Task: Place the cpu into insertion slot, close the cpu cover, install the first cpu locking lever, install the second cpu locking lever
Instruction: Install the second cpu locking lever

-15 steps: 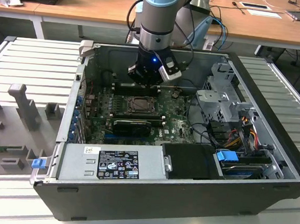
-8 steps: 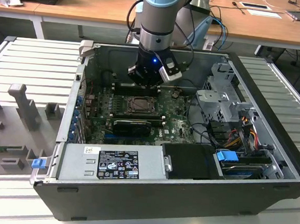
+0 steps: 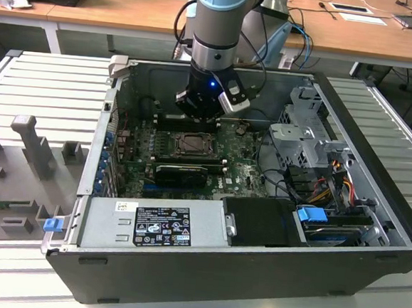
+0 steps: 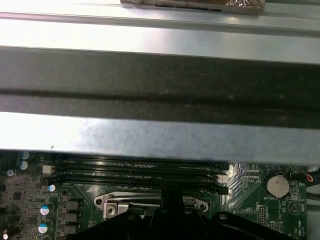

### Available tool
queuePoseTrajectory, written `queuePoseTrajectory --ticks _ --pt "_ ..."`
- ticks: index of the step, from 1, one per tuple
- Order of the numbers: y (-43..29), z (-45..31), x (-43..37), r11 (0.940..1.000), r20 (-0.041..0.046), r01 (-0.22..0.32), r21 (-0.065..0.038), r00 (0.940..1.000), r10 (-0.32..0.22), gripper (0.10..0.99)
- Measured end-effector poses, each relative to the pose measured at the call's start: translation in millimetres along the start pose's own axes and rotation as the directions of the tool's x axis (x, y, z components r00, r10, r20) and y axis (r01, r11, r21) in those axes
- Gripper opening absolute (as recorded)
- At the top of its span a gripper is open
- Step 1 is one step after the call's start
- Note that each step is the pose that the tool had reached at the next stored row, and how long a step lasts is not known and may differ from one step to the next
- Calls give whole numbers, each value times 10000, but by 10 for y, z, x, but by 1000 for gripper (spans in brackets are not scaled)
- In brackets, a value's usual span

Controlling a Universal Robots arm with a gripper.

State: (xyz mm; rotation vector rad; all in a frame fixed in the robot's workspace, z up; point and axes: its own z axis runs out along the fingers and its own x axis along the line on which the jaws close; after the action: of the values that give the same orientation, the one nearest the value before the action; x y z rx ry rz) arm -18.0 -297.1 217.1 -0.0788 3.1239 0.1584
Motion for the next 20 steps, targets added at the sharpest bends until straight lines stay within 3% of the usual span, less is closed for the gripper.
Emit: queuePoseTrajectory --ticks 11,12,14,15,20 --pt "-55 -12 0 10000 -1 -1 3 10000 1 106" --pt "-52 -48 -1 10000 0 -2 1 10000 2 106" --pt "-29 -271 -5 10000 1 -1 0 10000 1 106" --pt "-25 -317 -6 10000 -2 0 2 10000 0 106" --pt "-47 -321 -5 10000 -5 1 -1 10000 -1 106"
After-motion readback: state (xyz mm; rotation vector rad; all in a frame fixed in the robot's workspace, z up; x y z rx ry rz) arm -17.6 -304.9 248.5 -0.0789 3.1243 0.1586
